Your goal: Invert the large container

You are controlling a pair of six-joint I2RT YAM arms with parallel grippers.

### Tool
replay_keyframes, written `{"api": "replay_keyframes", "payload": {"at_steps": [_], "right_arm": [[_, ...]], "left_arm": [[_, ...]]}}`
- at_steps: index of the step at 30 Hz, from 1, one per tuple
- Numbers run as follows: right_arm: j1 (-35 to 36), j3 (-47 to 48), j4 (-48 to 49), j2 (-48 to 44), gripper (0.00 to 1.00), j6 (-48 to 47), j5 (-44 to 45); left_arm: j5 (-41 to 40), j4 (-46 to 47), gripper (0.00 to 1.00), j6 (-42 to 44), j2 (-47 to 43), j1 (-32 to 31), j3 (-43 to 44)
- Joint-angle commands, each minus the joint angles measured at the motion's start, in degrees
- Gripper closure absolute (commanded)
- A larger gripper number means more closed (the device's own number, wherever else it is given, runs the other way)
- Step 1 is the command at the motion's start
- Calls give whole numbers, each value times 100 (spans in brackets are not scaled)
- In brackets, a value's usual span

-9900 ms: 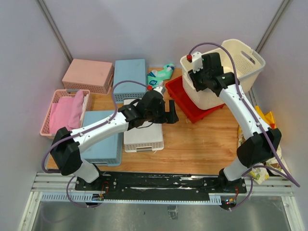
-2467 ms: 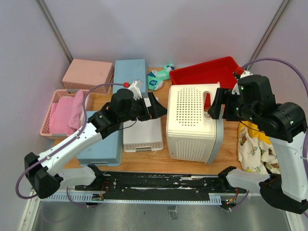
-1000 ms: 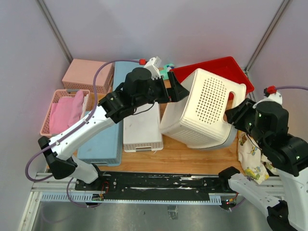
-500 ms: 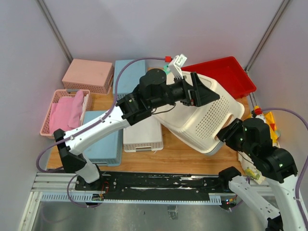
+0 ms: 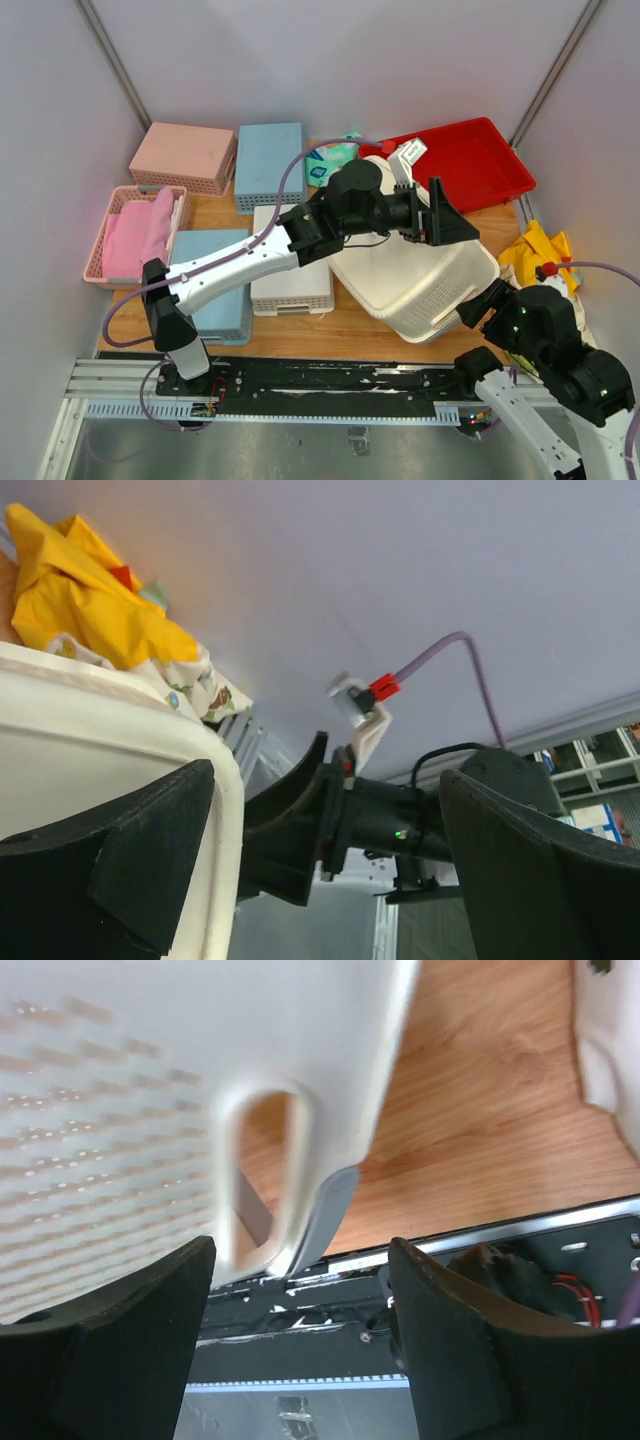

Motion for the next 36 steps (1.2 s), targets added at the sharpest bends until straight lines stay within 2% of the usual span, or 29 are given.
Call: {"api": "replay_keyframes", "payload": {"at_steps": [1,8,14,18,22,25,29,32,36], "right_arm": [[32,615,-427,-40,27,-317,643],[31,1350,-832,17,25,-720,1519],[40,1751,-169,69,25,-1356,2184],[40,1834,466,619,24,-1959,2157],[41,1987,1215,1588,24,-2716,1426],[40,2283,1507,2349,23,-3059,1043],[-6,2748,1491,2948,21,-3015,1480],[-369,2899,1094,3091,20,-2812,1489],[-1285,2801,364,2826,20,-2356,1052]], "left_arm": [[216,203,1,-99,228,-82,-154],[401,291,1,-181,620,-82,-138],[314,-178,1,246,534,-92,336],[-336,-911,1,881,190,-88,739],[-1250,-1525,1,1355,-310,-6,605],[-1105,-1579,1,1209,-666,527,129],[-604,-1350,1,1027,-844,1494,-445],[-323,-1406,1,1216,-561,1987,-269],[91,-1746,1,1709,262,2296,582]]}}
